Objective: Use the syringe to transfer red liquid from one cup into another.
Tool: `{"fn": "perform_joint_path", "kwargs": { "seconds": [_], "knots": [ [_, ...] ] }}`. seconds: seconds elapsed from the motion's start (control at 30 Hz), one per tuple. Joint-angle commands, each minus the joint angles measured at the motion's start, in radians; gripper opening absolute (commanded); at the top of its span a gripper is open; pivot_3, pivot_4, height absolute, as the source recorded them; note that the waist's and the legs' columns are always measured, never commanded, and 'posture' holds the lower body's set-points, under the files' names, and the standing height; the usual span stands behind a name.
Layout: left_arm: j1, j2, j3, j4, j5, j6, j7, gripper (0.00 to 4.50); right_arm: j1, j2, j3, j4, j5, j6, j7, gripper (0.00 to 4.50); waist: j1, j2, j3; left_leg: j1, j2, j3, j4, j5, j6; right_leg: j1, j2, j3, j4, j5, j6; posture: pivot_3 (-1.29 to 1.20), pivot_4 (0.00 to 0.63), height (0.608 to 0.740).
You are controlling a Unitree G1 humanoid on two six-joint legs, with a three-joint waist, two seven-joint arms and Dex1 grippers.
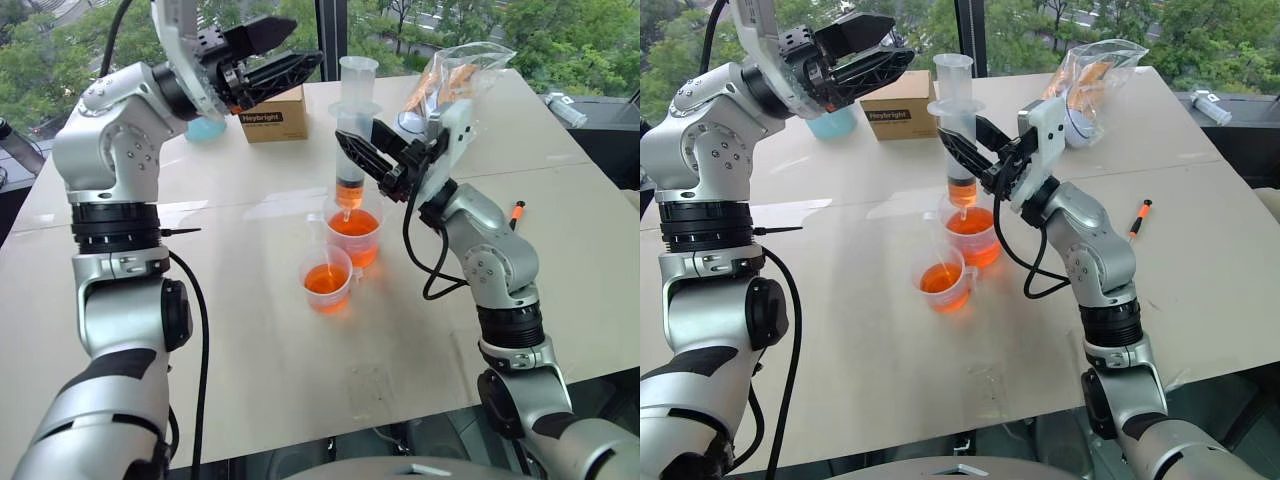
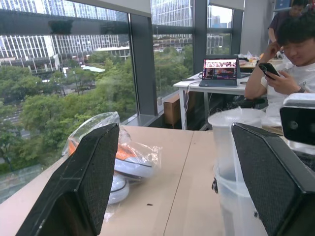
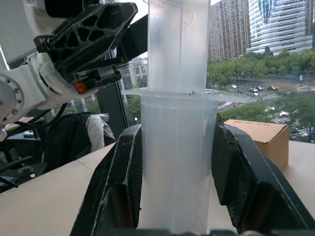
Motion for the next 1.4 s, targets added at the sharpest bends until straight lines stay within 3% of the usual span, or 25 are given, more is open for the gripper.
{"fn": "perform_joint_path", "kwargs": {
  "seconds": [0.03, 0.37, 0.87, 1.13, 1.4],
  "knots": [
    [-0.006, 0.018, 0.001, -0.044, -0.005, -0.010, -0.013, 3.69, -0.013, -0.005, -0.007, -0.021, 0.009, -0.031, 0.022, 1.57, 0.000, 0.000, 0.000, 0.000, 0.000, 0.000, 0.000, 0.000, 0.000, 0.000, 0.000, 0.000, 0.000, 0.000, 0.000, 0.00, 0.150, 0.740],
    [-0.033, 0.018, -0.015, -0.030, -0.007, -0.012, -0.041, 3.69, -0.006, -0.021, 0.013, -0.018, -0.033, -0.069, 0.039, 1.57, -0.001, 0.000, 0.000, 0.000, 0.000, 0.000, 0.000, 0.000, 0.000, 0.000, 0.000, 0.000, 0.000, 0.000, 0.000, 0.00, 0.150, 0.740],
    [-0.177, 0.040, 0.061, 0.033, -0.118, 0.091, -0.077, 3.69, -0.047, -0.057, 0.019, -0.202, 0.269, 0.109, 0.186, 1.57, -0.001, 0.000, 0.000, 0.000, 0.000, 0.000, 0.000, 0.000, 0.000, 0.000, 0.000, 0.000, 0.000, 0.000, 0.000, 0.00, 0.150, 0.740],
    [-0.116, 0.063, 0.003, -0.049, -0.126, 0.130, -0.143, 3.69, 0.039, -0.090, 0.145, -0.193, 0.202, 0.097, 0.259, 1.57, -0.003, 0.000, 0.000, 0.000, 0.000, 0.000, 0.000, 0.000, 0.000, 0.000, 0.000, 0.000, 0.000, 0.000, 0.000, 0.00, 0.150, 0.740],
    [-0.034, 0.127, -0.046, -0.127, -0.125, 0.155, -0.230, 3.69, 0.049, -0.076, 0.168, -0.144, 0.158, 0.066, 0.290, 1.57, 0.000, 0.000, 0.000, 0.000, 0.000, 0.000, 0.000, 0.000, 0.000, 0.000, 0.001, 0.001, 0.000, 0.000, 0.000, 0.00, 0.150, 0.740]
  ]
}}
